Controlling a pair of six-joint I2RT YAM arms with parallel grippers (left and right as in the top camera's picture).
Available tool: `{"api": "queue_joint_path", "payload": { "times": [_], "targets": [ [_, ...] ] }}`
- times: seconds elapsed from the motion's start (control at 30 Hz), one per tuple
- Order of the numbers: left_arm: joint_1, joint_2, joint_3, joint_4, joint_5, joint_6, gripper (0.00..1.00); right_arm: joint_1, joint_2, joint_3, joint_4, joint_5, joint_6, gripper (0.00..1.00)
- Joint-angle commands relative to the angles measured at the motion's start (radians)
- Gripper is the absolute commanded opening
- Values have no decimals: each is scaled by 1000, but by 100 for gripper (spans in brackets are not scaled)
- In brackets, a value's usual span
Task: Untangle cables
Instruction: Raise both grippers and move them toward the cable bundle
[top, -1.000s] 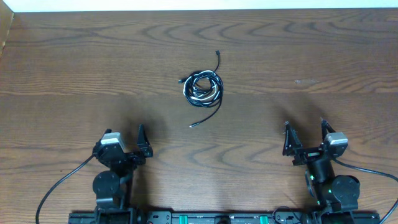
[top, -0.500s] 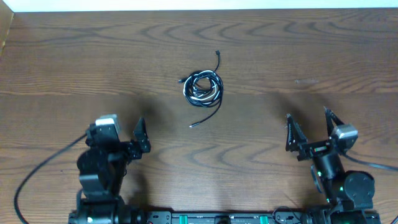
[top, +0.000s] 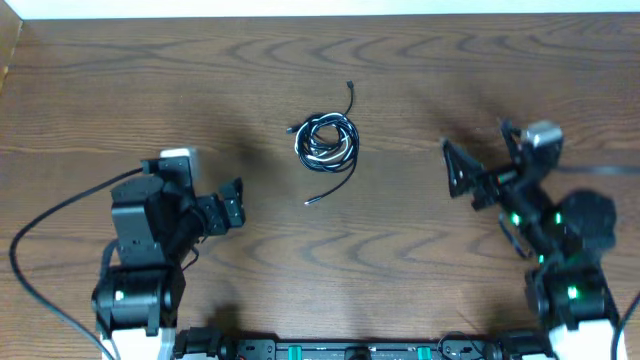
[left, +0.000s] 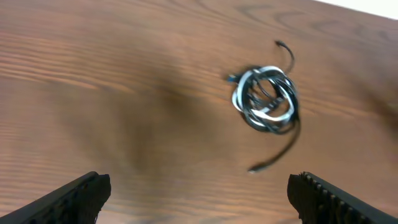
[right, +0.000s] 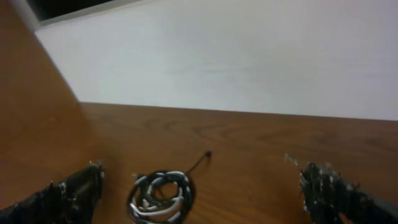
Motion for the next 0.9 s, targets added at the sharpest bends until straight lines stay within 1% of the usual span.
{"api": "queue_joint_path", "payload": {
  "times": [0.0, 0.13, 0.27, 0.33, 0.43, 0.57, 0.73, 0.77, 0.87],
  "targets": [
    [3, 37, 20, -11, 104, 6, 96, 21, 131, 90, 40, -98, 48, 99],
    [3, 59, 20, -23, 105, 6, 96, 63, 298, 179, 113, -129, 51, 99],
    [3, 66, 29, -21, 108, 6, 96, 117, 425, 267, 111, -132, 51, 99],
    [3, 87, 60, -39, 108, 6, 96, 137, 473, 303, 104, -132, 47, 99],
    [3, 159, 160, -104, 108, 6, 97, 151, 533, 357, 76, -132, 35, 99],
    [3, 283, 322, -188, 116, 6, 96, 151, 582, 435, -42, -132, 26, 99],
    [3, 449, 520, -289, 188, 6, 96, 148, 611, 571, -308, -97, -126, 99],
    [3, 491, 565, -321, 189, 7, 96, 147, 615, 605, -373, -71, -144, 99],
    [3, 558, 621, -353, 190, 6, 96, 142, 623, 649, -462, -45, -154, 99]
  ]
}}
